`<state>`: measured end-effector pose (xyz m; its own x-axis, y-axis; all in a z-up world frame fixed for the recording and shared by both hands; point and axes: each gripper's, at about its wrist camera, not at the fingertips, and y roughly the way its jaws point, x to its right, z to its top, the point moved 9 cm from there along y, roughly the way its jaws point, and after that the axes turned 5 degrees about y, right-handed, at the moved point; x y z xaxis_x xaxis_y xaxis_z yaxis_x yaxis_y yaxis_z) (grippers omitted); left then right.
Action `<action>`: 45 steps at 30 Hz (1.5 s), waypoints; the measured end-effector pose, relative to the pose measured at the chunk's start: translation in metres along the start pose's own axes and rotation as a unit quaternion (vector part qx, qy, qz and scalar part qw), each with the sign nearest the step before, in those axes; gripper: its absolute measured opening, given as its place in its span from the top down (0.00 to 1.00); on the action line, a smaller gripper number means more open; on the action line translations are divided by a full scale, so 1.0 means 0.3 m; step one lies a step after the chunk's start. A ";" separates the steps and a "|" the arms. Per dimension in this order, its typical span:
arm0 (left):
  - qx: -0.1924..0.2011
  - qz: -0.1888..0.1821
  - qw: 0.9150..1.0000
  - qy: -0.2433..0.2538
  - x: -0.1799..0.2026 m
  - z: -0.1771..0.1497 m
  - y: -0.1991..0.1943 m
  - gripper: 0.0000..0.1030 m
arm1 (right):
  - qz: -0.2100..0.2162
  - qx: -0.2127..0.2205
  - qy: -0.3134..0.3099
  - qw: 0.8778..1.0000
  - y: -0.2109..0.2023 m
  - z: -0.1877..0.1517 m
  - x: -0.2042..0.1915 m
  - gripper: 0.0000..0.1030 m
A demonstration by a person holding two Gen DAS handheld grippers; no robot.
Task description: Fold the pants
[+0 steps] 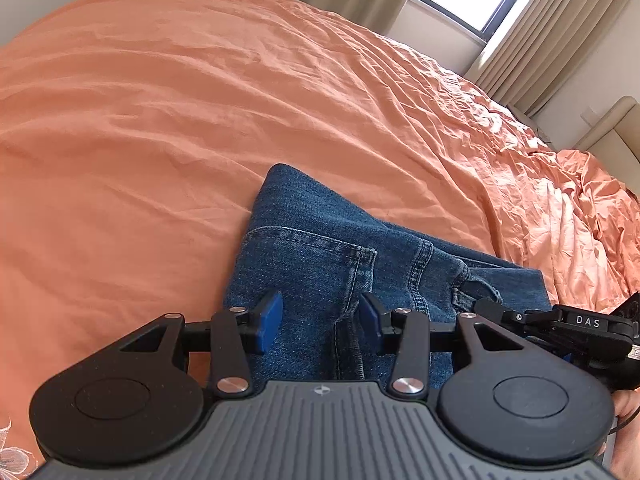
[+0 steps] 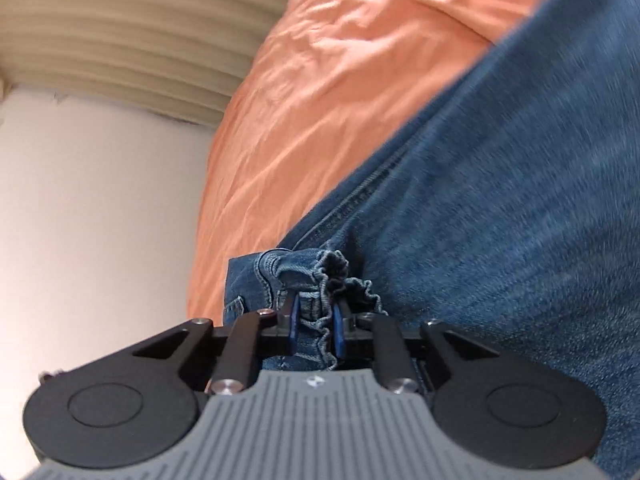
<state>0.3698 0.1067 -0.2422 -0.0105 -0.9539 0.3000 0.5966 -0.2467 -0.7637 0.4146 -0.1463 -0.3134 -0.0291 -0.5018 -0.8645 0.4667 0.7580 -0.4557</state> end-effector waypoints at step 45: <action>0.061 -0.021 0.991 0.116 0.294 0.124 0.150 0.50 | -0.156 0.079 -0.013 0.985 -0.490 0.404 0.323 0.92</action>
<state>0.4256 0.0179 -0.2288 -0.2127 -0.9604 0.1801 0.6845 -0.2779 -0.6739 0.4503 -0.3570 -0.3045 -0.1703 -0.7119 -0.6814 0.5705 0.4925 -0.6572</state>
